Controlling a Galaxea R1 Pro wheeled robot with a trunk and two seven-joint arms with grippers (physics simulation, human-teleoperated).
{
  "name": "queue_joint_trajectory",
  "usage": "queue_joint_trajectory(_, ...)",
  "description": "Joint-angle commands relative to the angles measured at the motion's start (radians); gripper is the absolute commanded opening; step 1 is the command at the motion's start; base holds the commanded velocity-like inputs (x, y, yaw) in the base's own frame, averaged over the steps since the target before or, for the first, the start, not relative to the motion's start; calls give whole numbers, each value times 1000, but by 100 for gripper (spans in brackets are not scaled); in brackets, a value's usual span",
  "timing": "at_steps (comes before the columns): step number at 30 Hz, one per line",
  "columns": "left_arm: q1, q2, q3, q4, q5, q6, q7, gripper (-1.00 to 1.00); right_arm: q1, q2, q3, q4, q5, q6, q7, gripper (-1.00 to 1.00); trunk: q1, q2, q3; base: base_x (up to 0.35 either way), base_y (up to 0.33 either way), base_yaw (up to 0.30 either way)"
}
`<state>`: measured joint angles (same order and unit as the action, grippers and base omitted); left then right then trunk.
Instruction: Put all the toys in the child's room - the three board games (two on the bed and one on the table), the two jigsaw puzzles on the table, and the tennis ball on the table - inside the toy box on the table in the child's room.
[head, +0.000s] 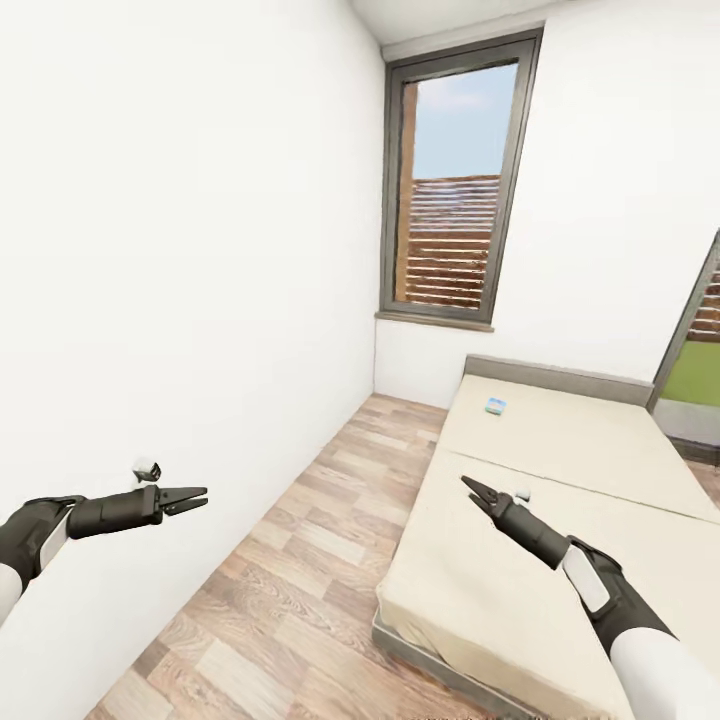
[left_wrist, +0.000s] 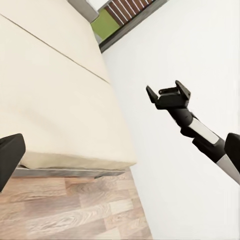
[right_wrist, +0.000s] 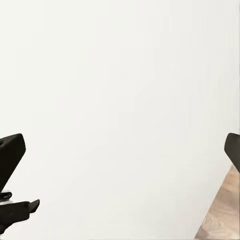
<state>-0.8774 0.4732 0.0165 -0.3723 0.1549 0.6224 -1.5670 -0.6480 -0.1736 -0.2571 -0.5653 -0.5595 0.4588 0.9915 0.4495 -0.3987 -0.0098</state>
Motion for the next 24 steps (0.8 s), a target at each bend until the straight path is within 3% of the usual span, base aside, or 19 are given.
queue_joint_trajectory(1, 0, 0, 0, 0, -1, 11, -4, 100, -1, -1, -4, -1, -4, 8, -37, 100, 0, -1, -1, 0, 0, -279)
queue_joint_trajectory(5, 0, 0, -1, 0, -1, 10, 6, 100, -1, -1, -5, -2, 4, 8, -196, 100, 0, -1, -1, 0, 0, -277)
queue_joint_trajectory(7, 0, -2, -1, 0, -1, 10, 54, 100, -2, -3, -5, -6, 5, 9, -336, 100, 0, -1, 0, 0, 0, -275)
queue_joint_trajectory(10, 0, -13, 0, 0, -1, 10, 116, 100, -2, -3, -6, -14, 6, 9, -460, 100, 0, -1, 1, 0, 0, -262)
queue_joint_trajectory(14, 0, -61, -1, 0, -3, 9, 249, 100, -2, -3, -3, -19, 8, 7, -606, 100, 0, -1, 2, 0, 0, -169)
queue_joint_trajectory(19, -4, -122, 1, 0, -1, 11, 484, 100, -2, -4, -2, -22, 9, 6, -771, 100, 0, -1, 2, 0, 0, -44)
queue_joint_trajectory(24, -10, -192, 1, -29, -3, 12, 659, 100, -1, -3, 4, -66, 10, 12, -830, 100, 0, -1, 3, 0, 0, -6)
